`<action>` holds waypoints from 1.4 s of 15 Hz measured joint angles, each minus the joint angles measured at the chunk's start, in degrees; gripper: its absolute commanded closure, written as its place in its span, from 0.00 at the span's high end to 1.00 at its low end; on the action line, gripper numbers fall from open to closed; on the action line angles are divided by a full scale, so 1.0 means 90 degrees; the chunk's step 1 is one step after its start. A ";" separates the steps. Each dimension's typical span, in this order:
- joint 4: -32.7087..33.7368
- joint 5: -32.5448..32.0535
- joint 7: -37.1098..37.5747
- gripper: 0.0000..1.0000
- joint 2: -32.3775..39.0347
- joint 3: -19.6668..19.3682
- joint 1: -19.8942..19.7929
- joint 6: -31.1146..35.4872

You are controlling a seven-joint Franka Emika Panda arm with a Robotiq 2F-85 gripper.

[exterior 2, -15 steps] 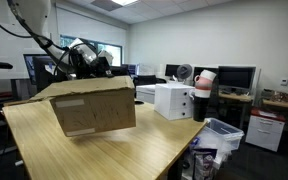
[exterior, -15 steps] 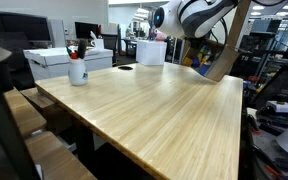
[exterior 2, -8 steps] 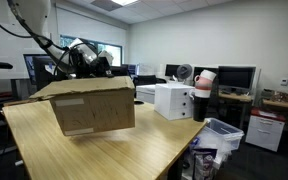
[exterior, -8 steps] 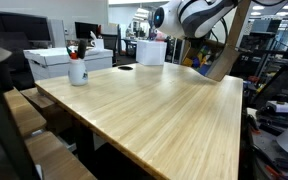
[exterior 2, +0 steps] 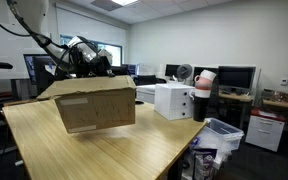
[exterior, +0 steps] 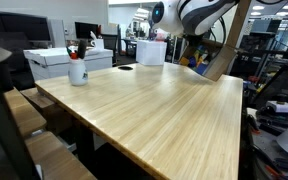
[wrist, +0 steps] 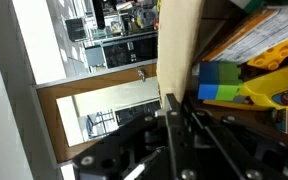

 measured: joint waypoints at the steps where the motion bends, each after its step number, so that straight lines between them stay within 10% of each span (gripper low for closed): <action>1: 0.0003 0.0000 -0.0040 0.02 -0.0008 0.0009 0.0000 0.0021; 3: 0.0005 0.0000 -0.0129 0.09 -0.0017 0.0020 0.0001 0.0048; 4: 0.0005 0.0000 -0.0163 0.32 -0.0018 0.0024 0.0001 0.0055; 16: 0.0033 0.0001 -0.0683 0.93 -0.0077 0.0029 0.0001 0.0082; 21: 0.0036 0.0023 -0.0865 1.00 -0.0186 0.0029 0.0001 0.0226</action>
